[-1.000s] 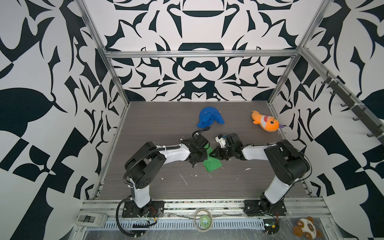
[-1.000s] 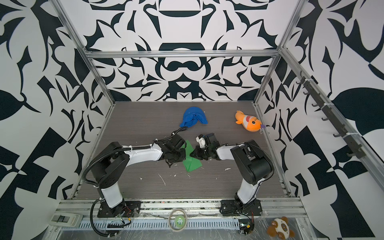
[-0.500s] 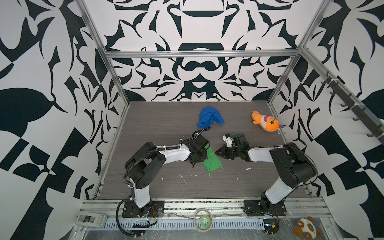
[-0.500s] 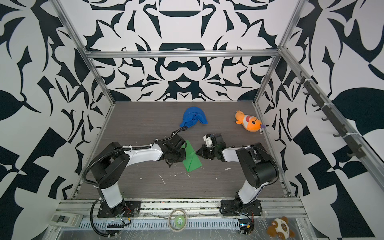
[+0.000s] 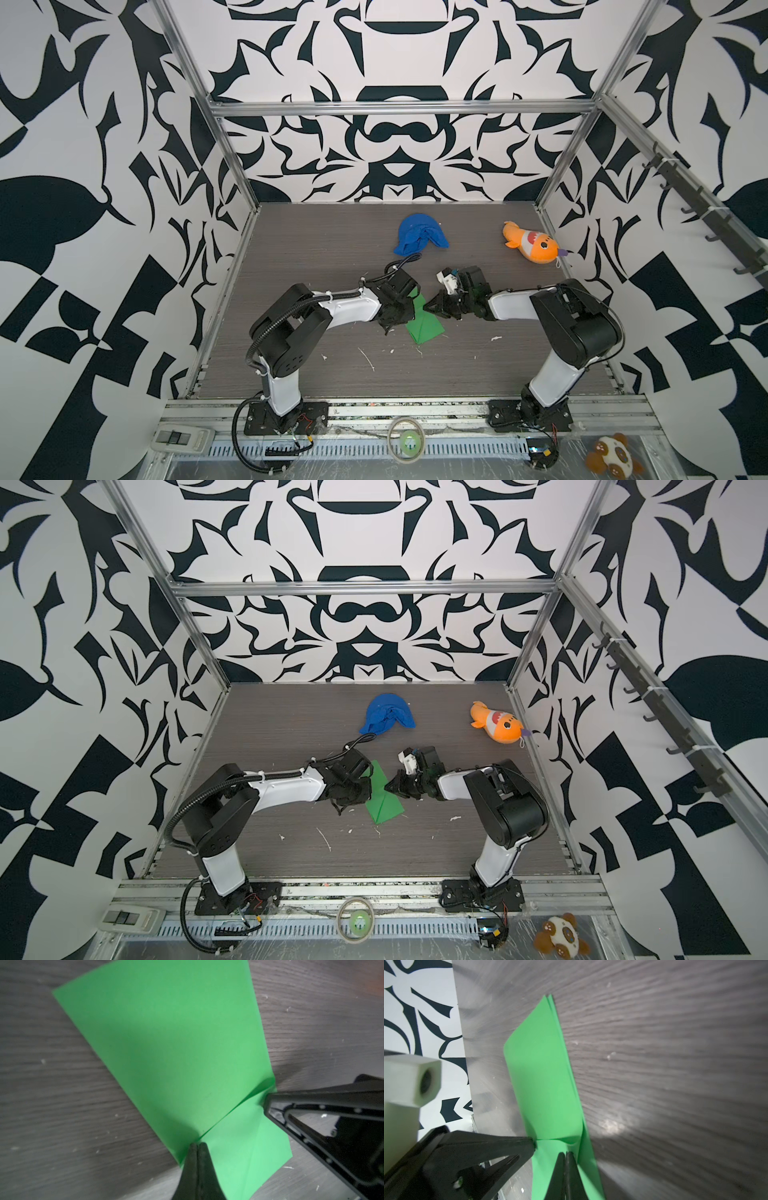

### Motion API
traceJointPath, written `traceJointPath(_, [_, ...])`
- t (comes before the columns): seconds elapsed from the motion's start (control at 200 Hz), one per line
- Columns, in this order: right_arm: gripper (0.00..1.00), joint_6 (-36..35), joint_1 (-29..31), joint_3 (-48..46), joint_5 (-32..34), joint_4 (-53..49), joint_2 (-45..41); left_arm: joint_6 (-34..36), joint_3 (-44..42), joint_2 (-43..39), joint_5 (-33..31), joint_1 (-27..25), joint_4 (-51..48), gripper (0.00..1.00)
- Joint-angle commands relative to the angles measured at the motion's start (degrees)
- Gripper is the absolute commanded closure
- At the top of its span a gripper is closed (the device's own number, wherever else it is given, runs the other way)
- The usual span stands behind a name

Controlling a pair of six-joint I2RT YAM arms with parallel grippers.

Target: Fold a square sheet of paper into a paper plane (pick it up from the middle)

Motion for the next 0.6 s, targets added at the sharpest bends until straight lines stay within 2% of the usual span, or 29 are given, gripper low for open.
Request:
traceJointPath(0.0, [0.96,2.6,-1.3,0.8,4.0,0.9,-0.1,0.3,-0.8,2.1,-1.7,-0.1,-4.6,1.00])
traceJointPath(0.165, [0.97,5.8,-2.0,-2.7,9.4,1.7,-5.1,0.3,-1.1,1.8,-1.6,-0.1,-4.3,1.00])
traceJointPath(0.26, [0.97,6.3,-1.5,-4.1,7.3,2.0,-9.8,0.3,-1.1,1.7,-1.6,-0.1,-4.2,1.00])
traceJointPath(0.365, [0.97,6.2,1.6,-4.3,4.7,0.2,-12.8,0.3,-1.0,2.1,-1.6,-0.1,-4.1,1.00])
traceJointPath(0.595, [0.97,9.8,8.3,-5.9,2.6,2.4,-13.0,0.2,-0.9,2.1,-1.7,-0.1,-4.1,1.00])
